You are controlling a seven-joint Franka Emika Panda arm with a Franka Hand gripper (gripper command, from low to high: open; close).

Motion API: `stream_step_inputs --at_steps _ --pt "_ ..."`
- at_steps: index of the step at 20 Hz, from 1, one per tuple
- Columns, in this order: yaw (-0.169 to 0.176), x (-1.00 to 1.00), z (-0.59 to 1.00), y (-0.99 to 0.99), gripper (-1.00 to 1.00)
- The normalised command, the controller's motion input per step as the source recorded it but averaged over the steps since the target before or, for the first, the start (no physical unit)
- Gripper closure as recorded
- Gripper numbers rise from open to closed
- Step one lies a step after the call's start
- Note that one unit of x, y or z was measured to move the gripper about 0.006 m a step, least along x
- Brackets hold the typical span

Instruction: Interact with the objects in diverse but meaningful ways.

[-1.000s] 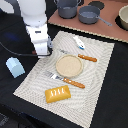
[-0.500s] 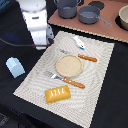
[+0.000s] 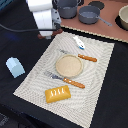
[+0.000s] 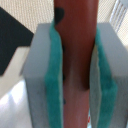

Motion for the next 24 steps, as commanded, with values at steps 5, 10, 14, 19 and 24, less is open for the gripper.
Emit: stream_step_inputs --at_steps 5,10,14,19,24 --pt "-0.010 0.64 0.53 -0.74 1.00" --pt "0.000 0.42 0.14 -0.92 1.00" --pt "0.000 0.37 0.00 -0.96 1.00" --pt "0.000 0.38 -0.20 -0.96 1.00" --pt "0.000 0.45 -0.32 -0.77 1.00"
